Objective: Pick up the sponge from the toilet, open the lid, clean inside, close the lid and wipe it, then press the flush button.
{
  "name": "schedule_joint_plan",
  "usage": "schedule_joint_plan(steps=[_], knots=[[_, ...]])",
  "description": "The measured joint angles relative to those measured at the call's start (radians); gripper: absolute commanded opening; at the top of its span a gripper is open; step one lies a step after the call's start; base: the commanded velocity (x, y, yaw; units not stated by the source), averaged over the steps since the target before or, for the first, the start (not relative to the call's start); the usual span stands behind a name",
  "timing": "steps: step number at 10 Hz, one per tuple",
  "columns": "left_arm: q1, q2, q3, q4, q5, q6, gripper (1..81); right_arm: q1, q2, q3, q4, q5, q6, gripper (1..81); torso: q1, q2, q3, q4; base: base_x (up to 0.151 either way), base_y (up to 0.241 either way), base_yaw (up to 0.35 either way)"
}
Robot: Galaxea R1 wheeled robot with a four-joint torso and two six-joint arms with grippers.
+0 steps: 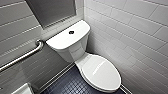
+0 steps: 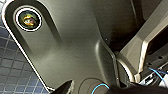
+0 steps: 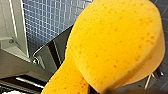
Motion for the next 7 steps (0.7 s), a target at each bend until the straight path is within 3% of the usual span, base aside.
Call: schedule_joint_plan(steps=[1, 4, 7], knots=[[0.002, 0.002, -0.002, 0.000, -0.032, -0.010, 81.1, 0.000, -0.010, 0.002, 0.000, 0.000, 0.000, 1.0, 0.000, 0.000, 0.000, 0.000, 0.000, 0.000, 0.000], [0.016, 0.021, -0.091, -0.014, -0.181, -0.140, 81.1, 0.001, 0.026, -0.012, 0.000, 0.030, 0.004, 1.0, 0.000, 0.000, 0.000, 0.000, 0.000, 0.000, 0.000], [0.036, 0.018, -0.132, -0.063, -0.330, -0.198, 81.1, 0.007, 0.034, -0.032, 0.000, 0.034, 0.004, 1.0, 0.000, 0.000, 0.000, 0.000, 0.000, 0.000, 0.000]])
